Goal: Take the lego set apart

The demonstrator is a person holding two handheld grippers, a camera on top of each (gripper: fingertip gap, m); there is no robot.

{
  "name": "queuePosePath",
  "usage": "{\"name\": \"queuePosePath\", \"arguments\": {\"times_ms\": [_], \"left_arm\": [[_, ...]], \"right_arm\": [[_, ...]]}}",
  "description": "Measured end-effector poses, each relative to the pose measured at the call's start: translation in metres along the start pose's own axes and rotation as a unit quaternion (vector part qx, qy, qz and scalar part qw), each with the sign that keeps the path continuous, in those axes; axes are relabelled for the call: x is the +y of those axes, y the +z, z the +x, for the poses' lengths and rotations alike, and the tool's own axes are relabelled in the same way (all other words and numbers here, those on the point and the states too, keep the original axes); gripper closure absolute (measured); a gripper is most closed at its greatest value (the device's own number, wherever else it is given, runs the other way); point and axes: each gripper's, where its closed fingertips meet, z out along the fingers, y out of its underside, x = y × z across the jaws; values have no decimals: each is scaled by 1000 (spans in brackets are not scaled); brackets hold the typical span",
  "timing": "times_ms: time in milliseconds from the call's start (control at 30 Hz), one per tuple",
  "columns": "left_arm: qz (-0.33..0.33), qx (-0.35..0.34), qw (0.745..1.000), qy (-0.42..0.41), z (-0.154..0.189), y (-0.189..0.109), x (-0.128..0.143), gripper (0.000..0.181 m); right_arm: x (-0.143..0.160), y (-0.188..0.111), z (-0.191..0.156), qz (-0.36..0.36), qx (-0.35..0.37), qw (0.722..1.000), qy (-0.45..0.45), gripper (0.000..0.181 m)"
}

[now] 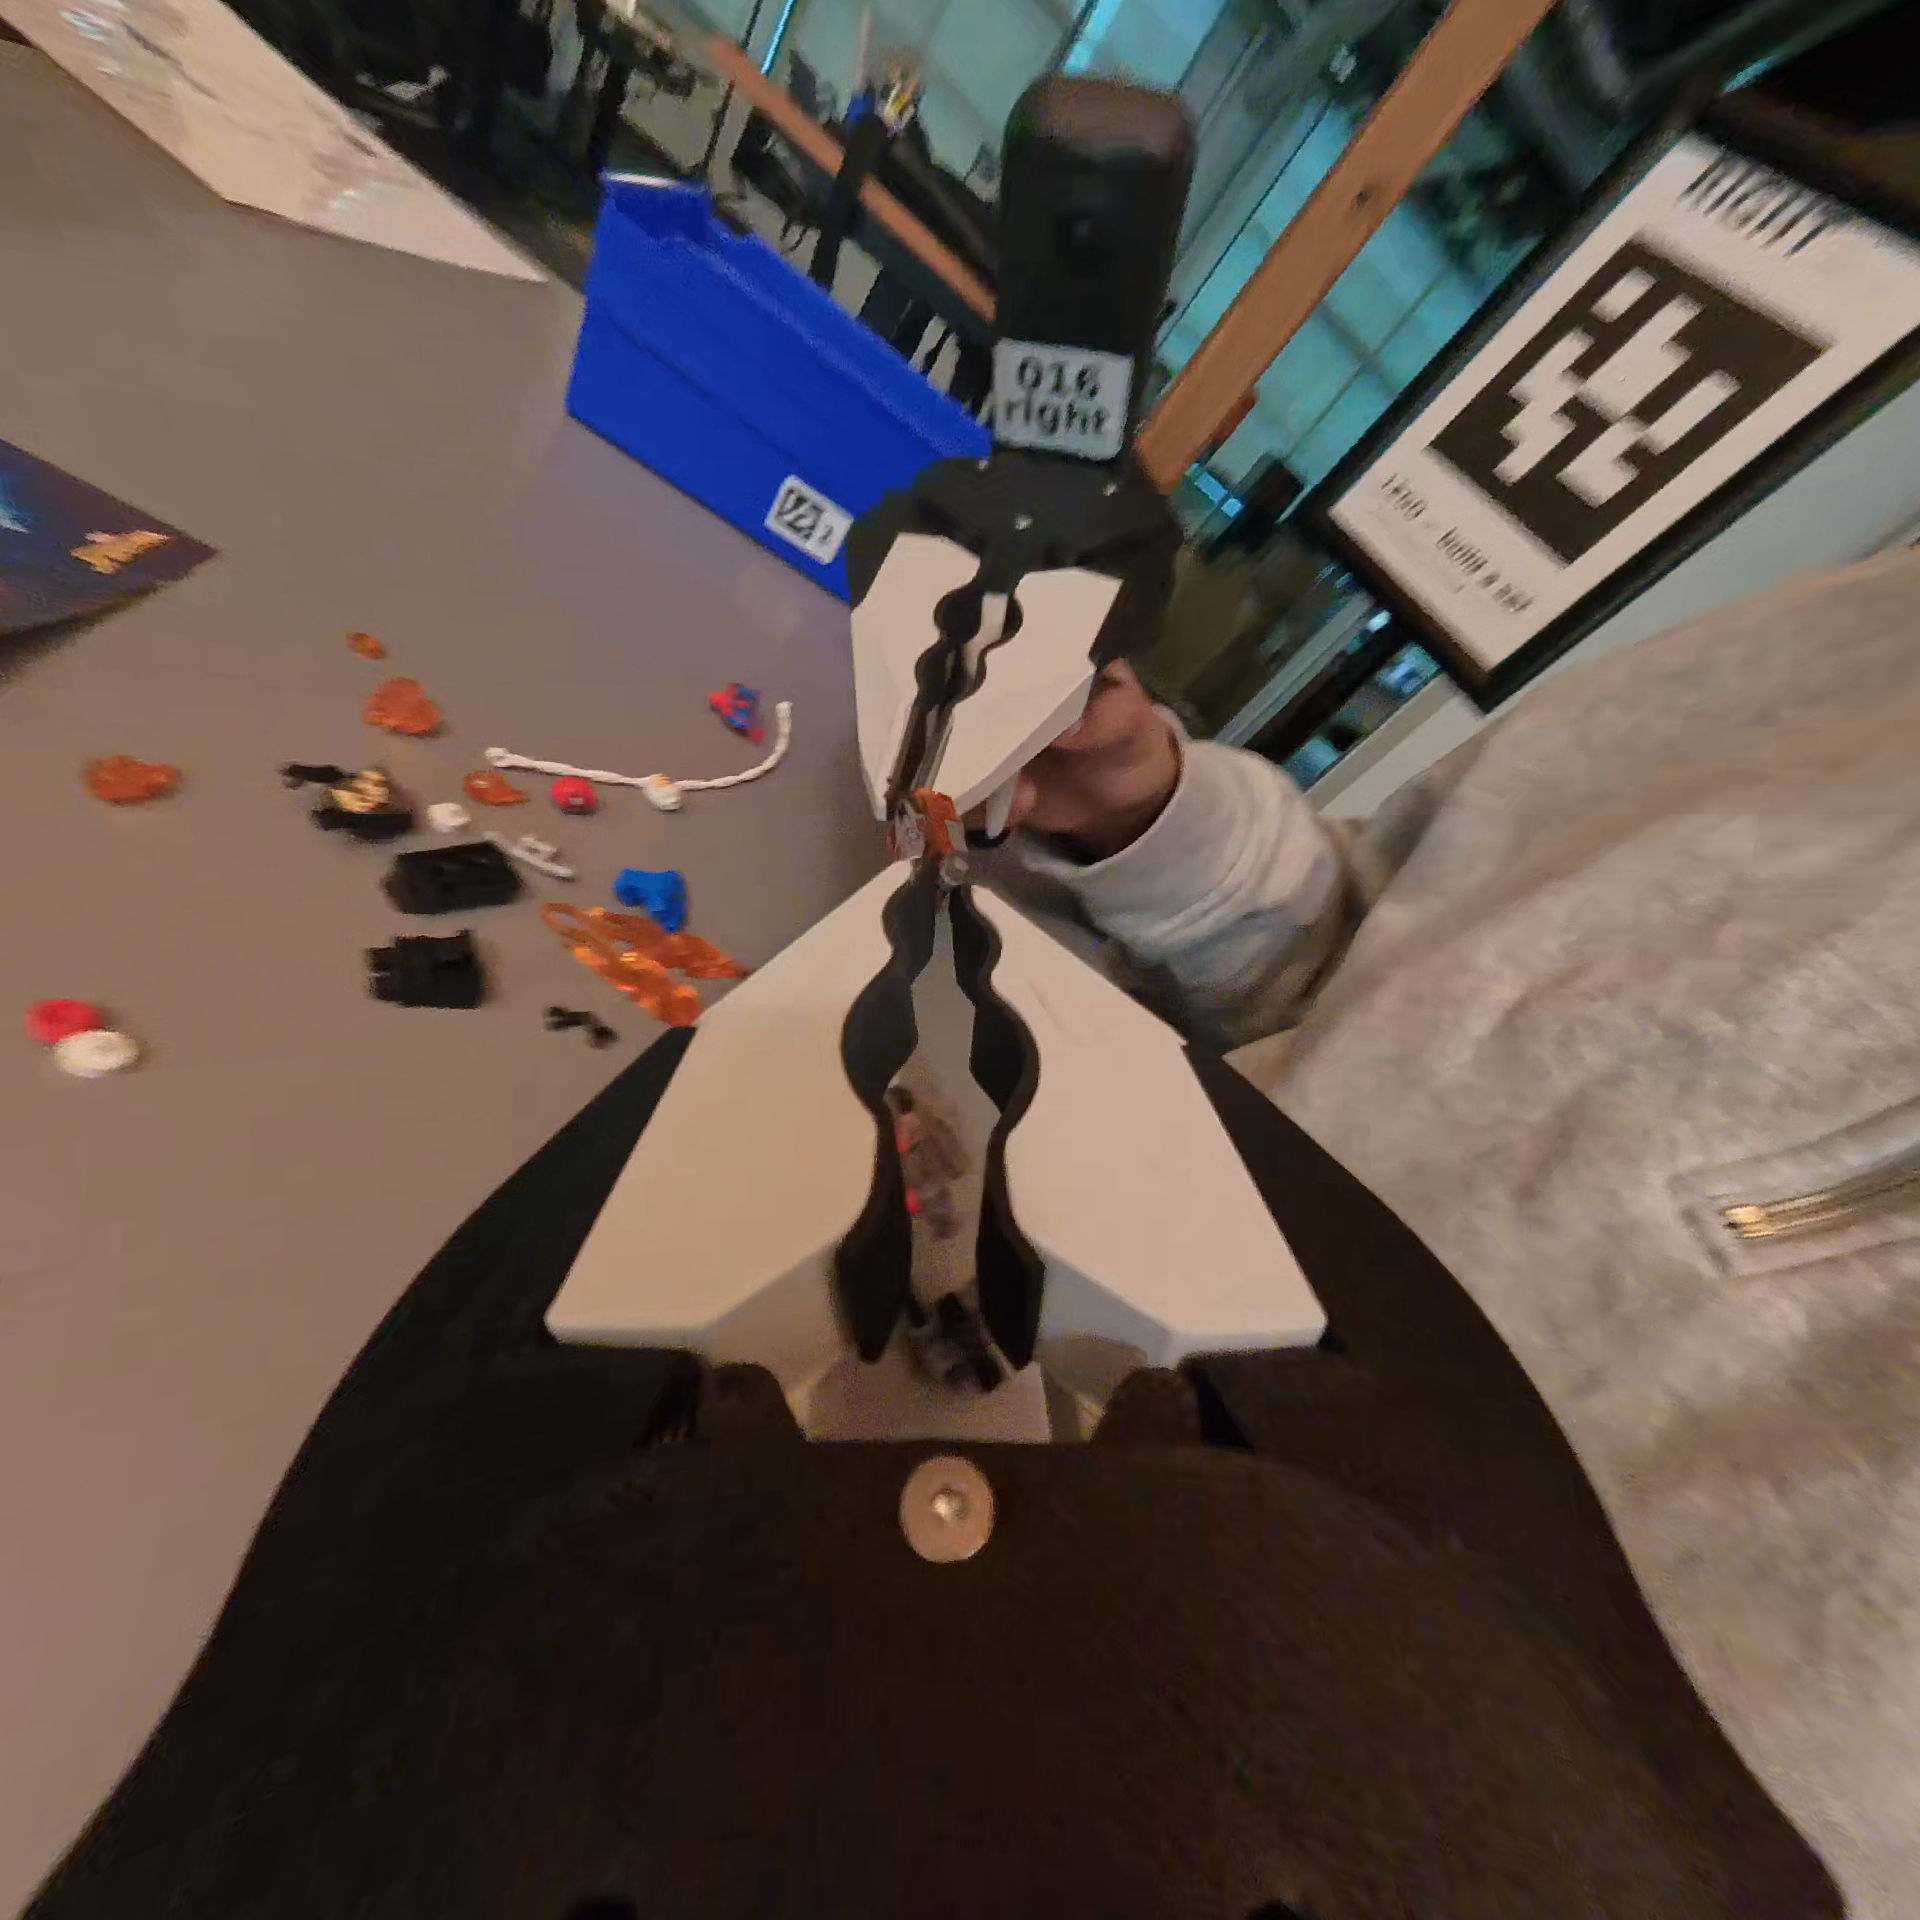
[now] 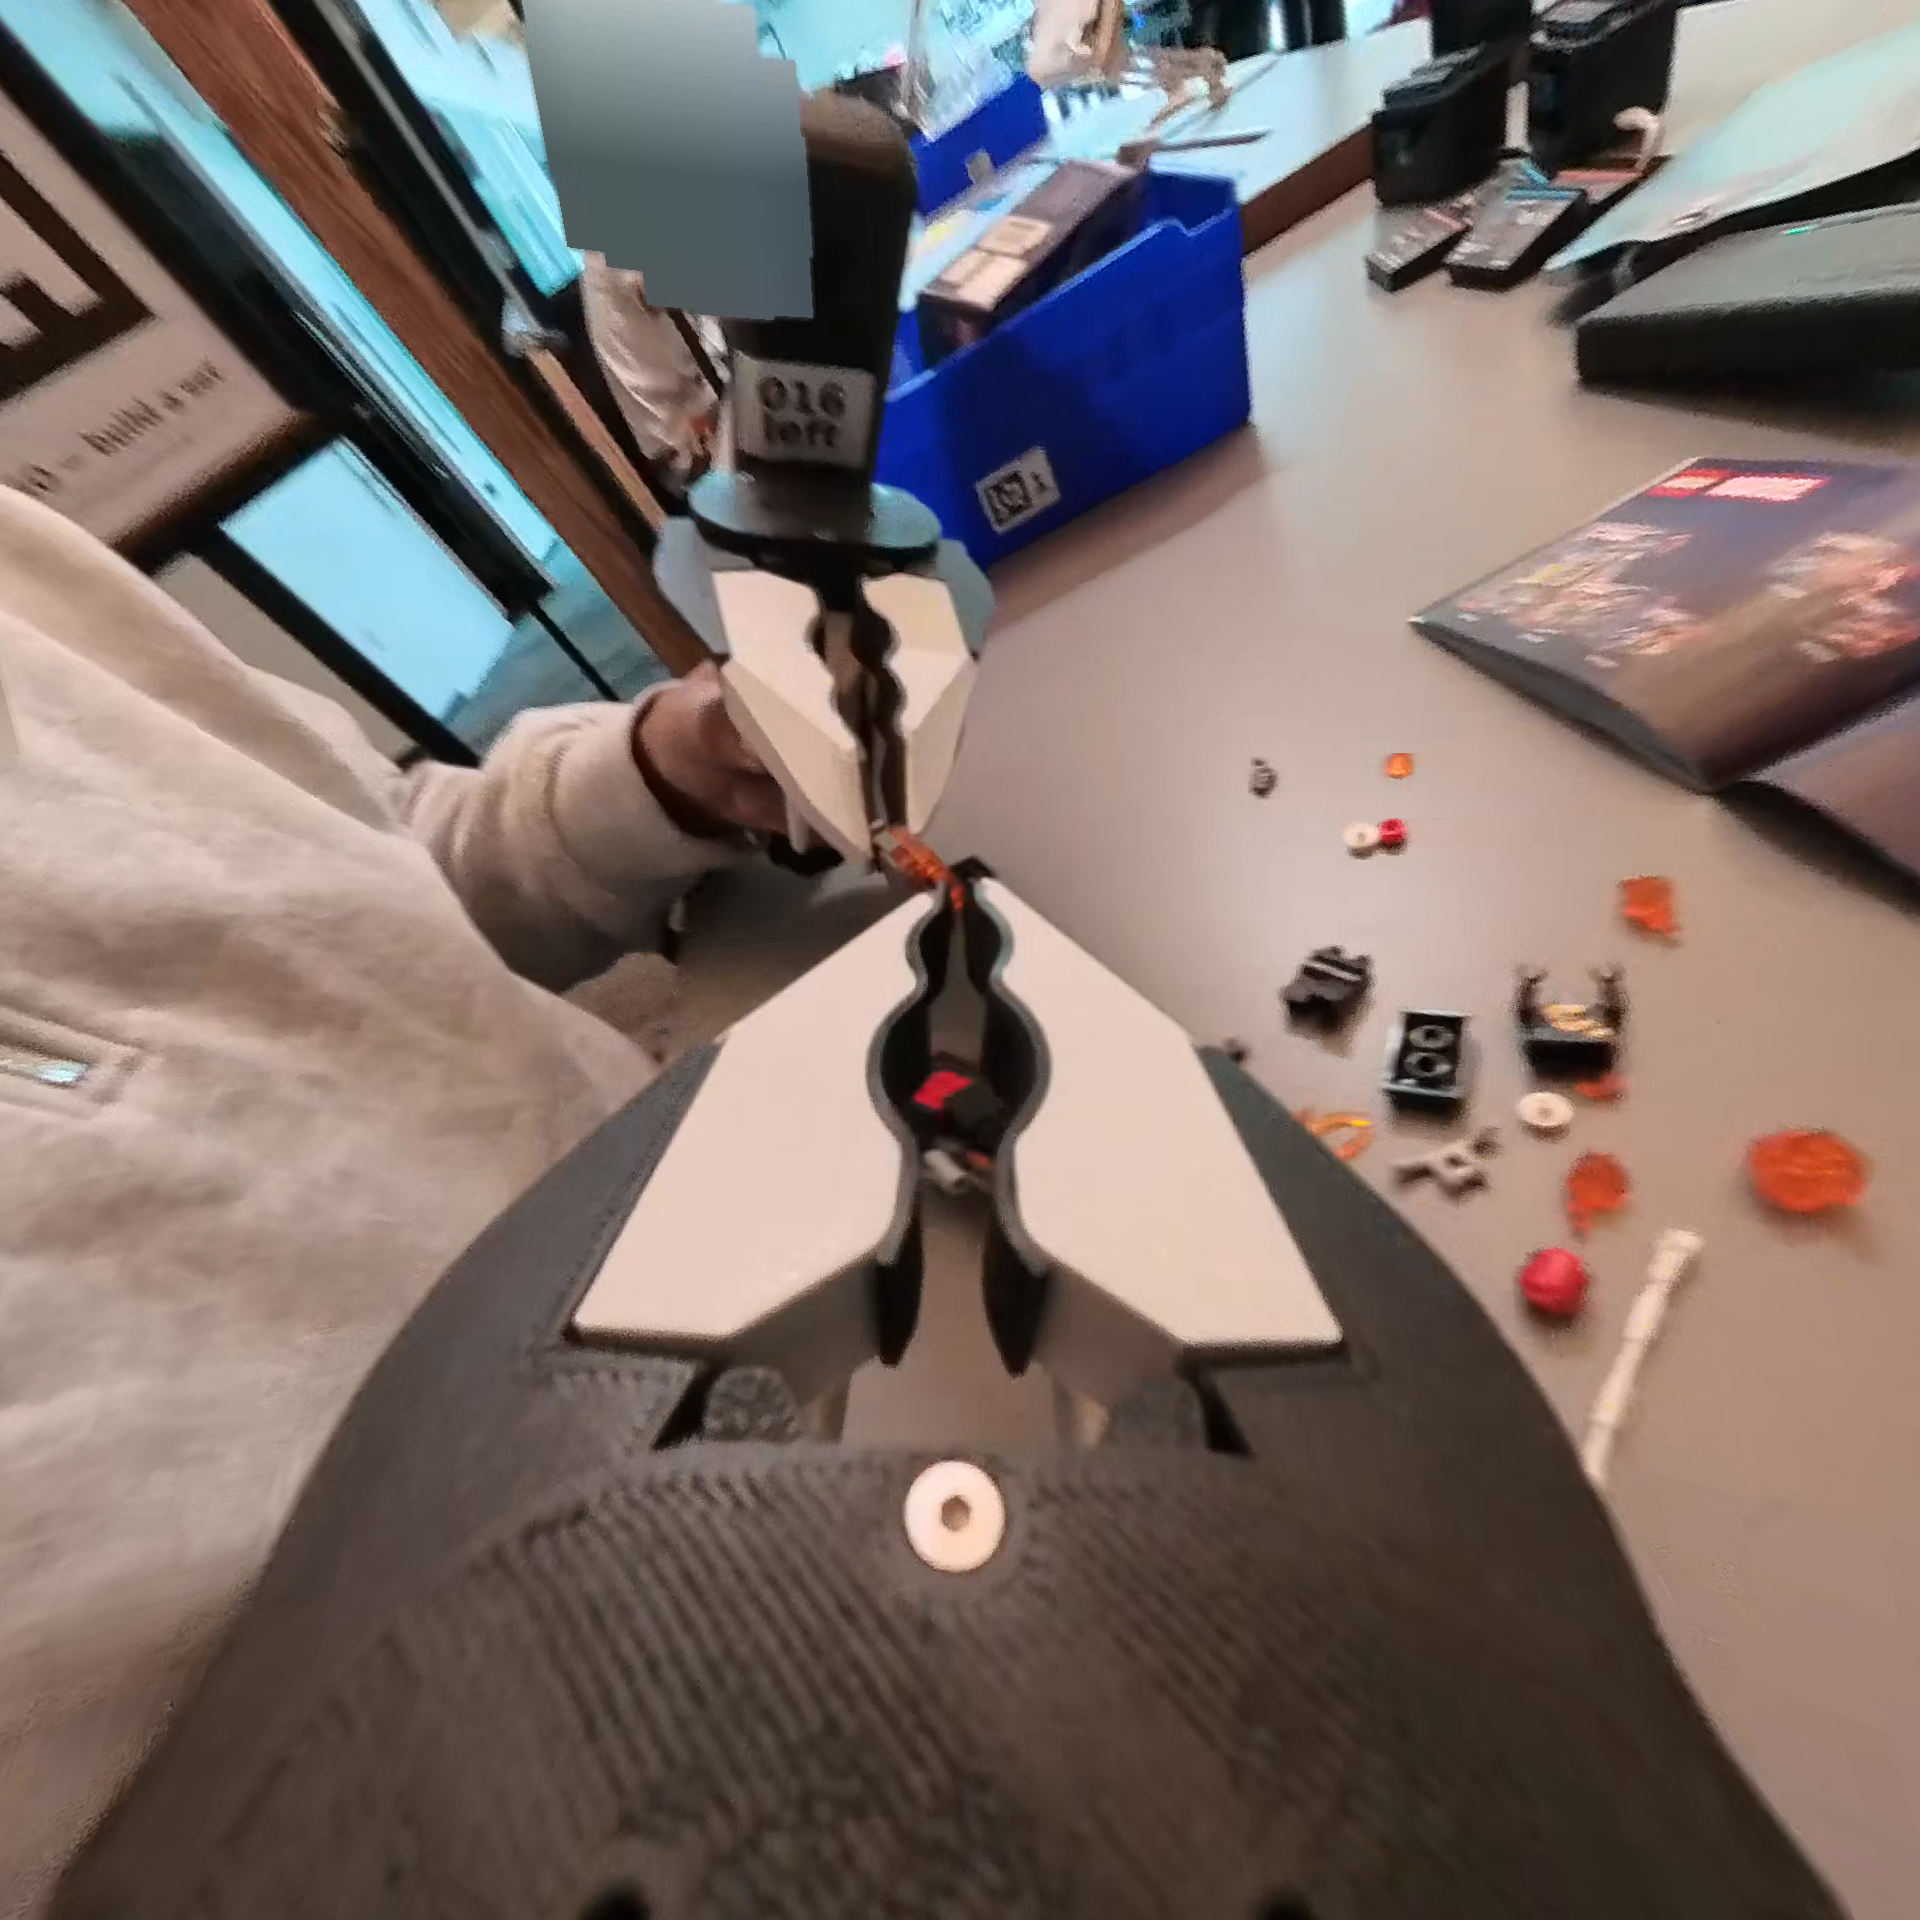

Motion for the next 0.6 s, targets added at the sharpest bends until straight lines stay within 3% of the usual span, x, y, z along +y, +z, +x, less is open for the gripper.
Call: {"name": "queuePosePath", "arguments": {"times_ms": [200,300,600], "left_arm": [[-57,-2,997,43,-16,13,6,181],[-63,-44,995,56,-35,16,8,181],[35,-90,995,-4,-58,-33,-18,181]], "right_arm": [[4,14,43,-53,81,994,-55,181],[0,17,47,-38,67,996,-40,181],[1,-8,60,8,109,994,-3,181]]}}
